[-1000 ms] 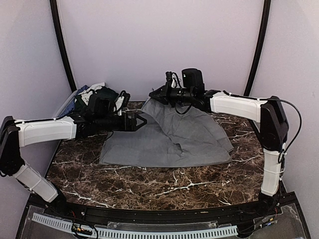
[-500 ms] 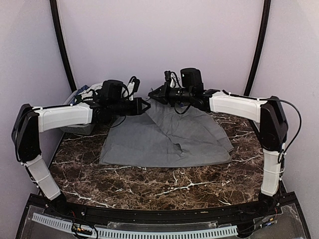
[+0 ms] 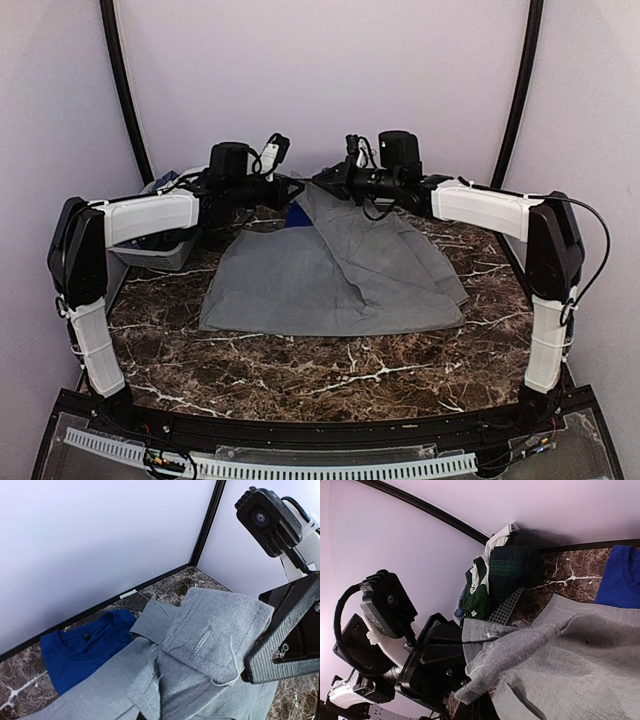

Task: Fold and stack the mixed laundry pile
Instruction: Adjust the 1/3-folded shirt at the center of the board.

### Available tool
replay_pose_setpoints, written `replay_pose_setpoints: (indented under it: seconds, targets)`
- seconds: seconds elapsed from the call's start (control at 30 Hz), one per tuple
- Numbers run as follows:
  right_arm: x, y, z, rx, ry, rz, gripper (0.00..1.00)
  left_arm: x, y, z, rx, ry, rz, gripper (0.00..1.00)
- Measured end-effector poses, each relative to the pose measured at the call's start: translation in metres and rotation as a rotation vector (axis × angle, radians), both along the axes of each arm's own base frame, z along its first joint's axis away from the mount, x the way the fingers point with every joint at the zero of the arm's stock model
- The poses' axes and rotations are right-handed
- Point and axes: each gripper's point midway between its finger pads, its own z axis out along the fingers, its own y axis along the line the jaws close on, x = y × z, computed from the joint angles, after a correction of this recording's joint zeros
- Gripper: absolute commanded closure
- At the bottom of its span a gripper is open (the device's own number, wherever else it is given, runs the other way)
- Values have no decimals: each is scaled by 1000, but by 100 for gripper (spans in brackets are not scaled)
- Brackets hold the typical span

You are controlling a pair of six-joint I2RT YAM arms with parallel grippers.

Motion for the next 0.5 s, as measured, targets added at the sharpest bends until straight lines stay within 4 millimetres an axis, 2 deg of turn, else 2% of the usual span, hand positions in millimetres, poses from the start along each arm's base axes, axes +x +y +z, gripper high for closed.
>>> replay_pose_setpoints:
  seconds: [0.13, 0.17, 0.2, 0.23, 0.27, 0.3, 0.37, 0.43, 0.5]
  targets:
    - [0, 0, 0, 19, 1, 0, 100, 9, 12, 7, 18, -60, -4, 99]
    - [1, -2, -2, 20, 6, -4, 100, 13, 17, 7, 25, -72, 0, 88]
    - [1, -3, -4, 19, 10, -7, 100, 15, 19, 7, 34, -83, -1, 82]
    - [1, -3, -7, 19, 13, -8, 100, 18, 24, 6, 47, -95, 3, 71]
    - [0, -4, -9, 16, 16, -10, 100, 20, 28, 5, 54, -99, 10, 65]
    - [-1, -4, -11, 14, 20, -9, 100, 21, 31, 4, 64, -105, 11, 56]
    - [-5, -5, -15, 11, 28, -9, 100, 19, 34, -5, 62, -84, 20, 49]
    - [-15, -3, -20, 12, 36, 2, 100, 9, 40, -22, 60, -28, 29, 48]
    - [-26, 5, -27, 17, 46, 21, 100, -7, 48, -41, 60, 32, 41, 51]
